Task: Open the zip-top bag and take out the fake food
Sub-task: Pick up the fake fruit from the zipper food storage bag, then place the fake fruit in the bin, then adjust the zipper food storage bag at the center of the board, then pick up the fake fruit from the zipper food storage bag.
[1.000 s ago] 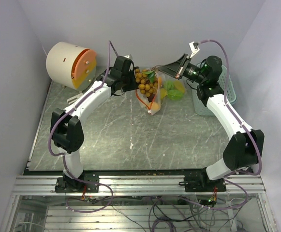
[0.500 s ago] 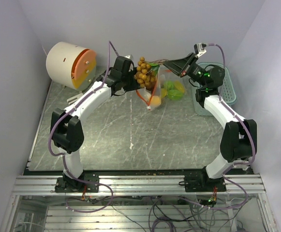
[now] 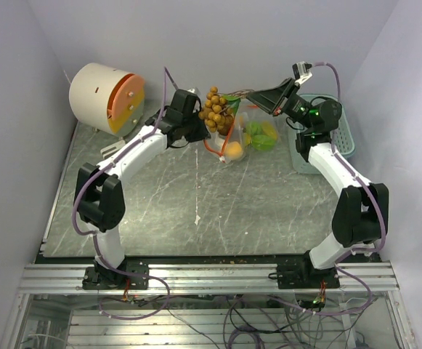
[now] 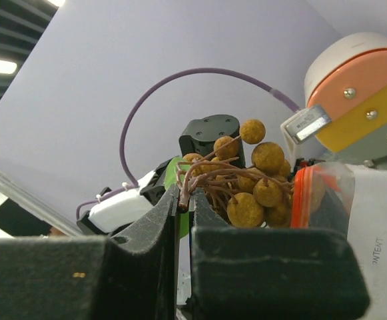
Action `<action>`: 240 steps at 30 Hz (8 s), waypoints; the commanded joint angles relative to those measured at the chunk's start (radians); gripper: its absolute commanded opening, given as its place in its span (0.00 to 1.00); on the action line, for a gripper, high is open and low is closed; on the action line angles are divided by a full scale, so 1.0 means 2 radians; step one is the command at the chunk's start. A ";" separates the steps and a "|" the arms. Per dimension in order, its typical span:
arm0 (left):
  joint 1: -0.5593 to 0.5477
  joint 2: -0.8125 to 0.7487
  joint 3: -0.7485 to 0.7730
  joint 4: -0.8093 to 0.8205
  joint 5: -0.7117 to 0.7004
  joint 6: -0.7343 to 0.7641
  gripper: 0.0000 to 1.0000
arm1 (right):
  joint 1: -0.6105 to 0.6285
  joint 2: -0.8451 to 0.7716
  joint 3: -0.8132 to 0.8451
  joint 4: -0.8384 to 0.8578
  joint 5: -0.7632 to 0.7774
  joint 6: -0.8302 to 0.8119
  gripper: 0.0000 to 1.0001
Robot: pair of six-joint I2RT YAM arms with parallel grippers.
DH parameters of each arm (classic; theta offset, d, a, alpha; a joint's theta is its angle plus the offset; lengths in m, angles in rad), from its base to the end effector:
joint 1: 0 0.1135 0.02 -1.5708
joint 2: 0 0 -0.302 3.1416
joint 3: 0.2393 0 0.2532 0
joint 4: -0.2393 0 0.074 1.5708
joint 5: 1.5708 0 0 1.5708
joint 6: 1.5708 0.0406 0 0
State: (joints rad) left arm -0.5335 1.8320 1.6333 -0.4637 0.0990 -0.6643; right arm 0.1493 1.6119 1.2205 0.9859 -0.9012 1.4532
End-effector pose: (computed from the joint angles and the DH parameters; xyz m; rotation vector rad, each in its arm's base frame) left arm 0.3778 -0.2278 0.3452 -0.0964 2.3383 -0.7397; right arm 0.3561 0.0858 0.4324 -0.1251 1.4350 1.7986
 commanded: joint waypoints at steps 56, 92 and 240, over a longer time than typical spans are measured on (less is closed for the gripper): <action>0.059 -0.038 -0.025 0.025 0.041 -0.015 0.07 | -0.181 -0.054 0.174 -0.580 0.317 -0.474 0.00; 0.075 -0.039 -0.036 0.022 0.058 -0.001 0.07 | -0.022 -0.029 0.163 -0.715 0.582 -0.669 0.61; 0.021 -0.033 -0.197 0.062 -0.001 0.025 0.07 | 0.132 0.121 -0.003 -0.524 0.201 -0.496 0.27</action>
State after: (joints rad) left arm -0.4931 1.7885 1.2518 -0.3443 0.1101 -0.6132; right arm 0.3752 1.8343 1.2228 -0.1032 -0.4667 0.4656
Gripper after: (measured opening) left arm 0.075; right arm 0.234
